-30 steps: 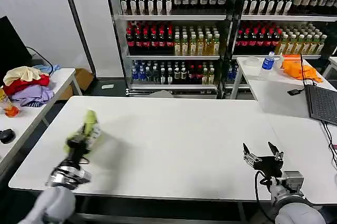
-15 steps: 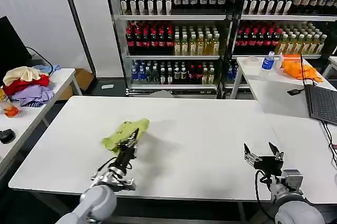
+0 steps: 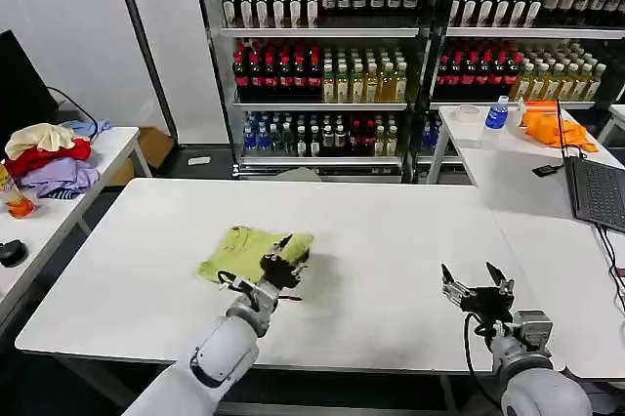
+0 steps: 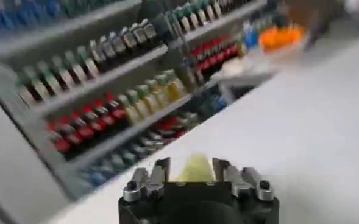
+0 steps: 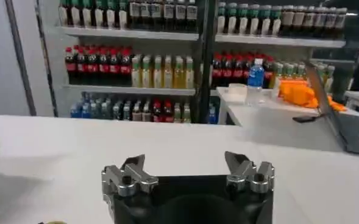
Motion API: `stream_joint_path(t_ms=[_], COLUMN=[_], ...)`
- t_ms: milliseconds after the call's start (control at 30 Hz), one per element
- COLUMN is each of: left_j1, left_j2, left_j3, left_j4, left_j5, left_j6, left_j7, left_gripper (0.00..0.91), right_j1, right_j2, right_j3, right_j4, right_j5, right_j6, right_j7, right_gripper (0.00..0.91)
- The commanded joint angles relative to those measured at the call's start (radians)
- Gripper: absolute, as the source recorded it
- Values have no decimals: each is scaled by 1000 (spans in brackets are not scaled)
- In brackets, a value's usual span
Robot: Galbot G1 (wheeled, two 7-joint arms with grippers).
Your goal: Fold and organize the clothes.
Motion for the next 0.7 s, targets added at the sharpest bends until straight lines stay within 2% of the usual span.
stream_joint_path(t_ms=[33, 133, 233, 367, 400, 500, 567, 600, 700], left_j1=[-13, 17, 50, 108, 125, 169, 186, 198, 220], left_j2=[-61, -55, -12, 58, 74, 91, 95, 97, 100], left_j3=[-52, -127, -191, -256, -282, -337, -361, -374, -393], left_j4=[-43, -58, -76, -85, -88, -92, -91, -92, -94], left_j5=[-741, -751, -689, -598, -595, -591, -581, -578, -559], left_j6=[-54, -63, -98, -134, -132, -132, -134, -134, -137], left_j7=[-4, -37, -84, -102, -108, -131, -140, -142, -144], left_gripper=[907, 907, 907, 907, 907, 907, 907, 907, 907], right_j1=[49, 103, 169, 284, 328, 426, 469, 504, 557], right_j2=[3, 15, 32, 76, 99, 153, 182, 205, 248], right_j3=[-79, -159, -254, -406, -445, -508, -528, -541, -558], right_j4=[-15, -29, -52, -142, -185, -279, -332, -368, -436], right_j5=[56, 103, 181, 255, 278, 359, 405, 429, 469], right_j6=[-2, -5, -17, -16, -16, -23, -23, -22, -19], right_j7=[7, 20, 56, 120, 149, 213, 233, 269, 287], right_gripper=[907, 907, 907, 907, 907, 907, 907, 907, 907])
